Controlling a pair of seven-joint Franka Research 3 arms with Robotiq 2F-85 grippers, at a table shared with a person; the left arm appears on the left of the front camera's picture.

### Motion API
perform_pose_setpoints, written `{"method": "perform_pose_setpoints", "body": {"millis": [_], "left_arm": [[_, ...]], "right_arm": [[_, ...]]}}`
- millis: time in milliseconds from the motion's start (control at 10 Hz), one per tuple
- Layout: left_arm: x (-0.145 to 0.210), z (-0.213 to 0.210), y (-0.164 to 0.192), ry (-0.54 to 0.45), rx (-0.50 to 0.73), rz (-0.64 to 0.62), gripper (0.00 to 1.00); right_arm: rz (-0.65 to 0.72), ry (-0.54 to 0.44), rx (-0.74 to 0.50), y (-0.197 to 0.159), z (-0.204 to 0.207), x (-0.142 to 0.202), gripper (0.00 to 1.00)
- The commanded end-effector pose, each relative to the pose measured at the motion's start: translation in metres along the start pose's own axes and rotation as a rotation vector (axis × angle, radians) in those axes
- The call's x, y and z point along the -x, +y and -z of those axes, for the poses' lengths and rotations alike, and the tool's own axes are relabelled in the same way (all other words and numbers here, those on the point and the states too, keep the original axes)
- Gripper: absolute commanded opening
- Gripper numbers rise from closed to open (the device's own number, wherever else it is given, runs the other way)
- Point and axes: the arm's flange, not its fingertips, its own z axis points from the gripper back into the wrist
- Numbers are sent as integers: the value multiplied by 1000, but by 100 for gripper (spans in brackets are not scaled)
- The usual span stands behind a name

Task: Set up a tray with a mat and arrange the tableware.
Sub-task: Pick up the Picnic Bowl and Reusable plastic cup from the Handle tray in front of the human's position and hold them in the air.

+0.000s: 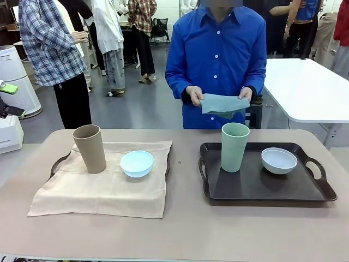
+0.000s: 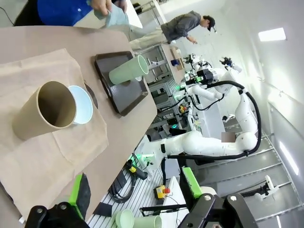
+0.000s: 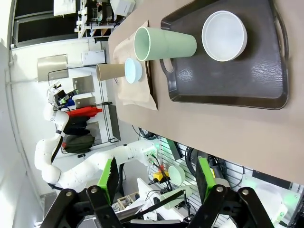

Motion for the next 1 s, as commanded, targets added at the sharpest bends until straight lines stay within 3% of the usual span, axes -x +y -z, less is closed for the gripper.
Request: {"method": "perform_pose_setpoints", "body": {"millis": [0,200,500,900], "left_arm": [[-12,9,-22,94,-26,120,100],[-48,38,-57,217,-161,240,100],[-95,105,-93,404,-262,388,100],[-118,209,-129,440,-344,894,100]], "right_arm": [[38,-43,89,7,-3,-1,85],[73,-17,228,27,-3,-5,85],[85,67,331,47,33,-27,85],[124,130,504,61,99,-48,85]]}}
